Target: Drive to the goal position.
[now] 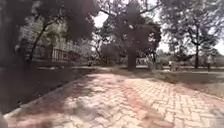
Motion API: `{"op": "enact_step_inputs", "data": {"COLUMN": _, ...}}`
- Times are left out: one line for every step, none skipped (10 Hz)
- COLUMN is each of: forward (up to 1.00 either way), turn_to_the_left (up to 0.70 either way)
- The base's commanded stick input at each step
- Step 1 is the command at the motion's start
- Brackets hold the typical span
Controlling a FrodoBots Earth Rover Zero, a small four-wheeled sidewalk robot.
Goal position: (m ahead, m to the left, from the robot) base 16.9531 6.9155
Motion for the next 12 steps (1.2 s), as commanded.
{"op": "enact_step_inputs", "data": {"forward": 0.70, "turn_to_the_left": 0.00}}
{"op": "enact_step_inputs", "data": {"forward": 0.70, "turn_to_the_left": 0.00}}
{"op": "enact_step_inputs", "data": {"forward": 0.70, "turn_to_the_left": 0.00}}
{"op": "enact_step_inputs", "data": {"forward": 0.70, "turn_to_the_left": 0.00}}
{"op": "enact_step_inputs", "data": {"forward": 0.70, "turn_to_the_left": 0.00}}
{"op": "enact_step_inputs", "data": {"forward": 0.70, "turn_to_the_left": 0.00}}
{"op": "enact_step_inputs", "data": {"forward": 0.70, "turn_to_the_left": 0.00}}
{"op": "enact_step_inputs", "data": {"forward": 0.70, "turn_to_the_left": 0.00}}
{"op": "enact_step_inputs", "data": {"forward": 0.70, "turn_to_the_left": 0.00}}
{"op": "enact_step_inputs", "data": {"forward": 0.70, "turn_to_the_left": 0.00}}
{"op": "enact_step_inputs", "data": {"forward": 0.70, "turn_to_the_left": 0.00}}
{"op": "enact_step_inputs", "data": {"forward": 0.70, "turn_to_the_left": 0.10}}
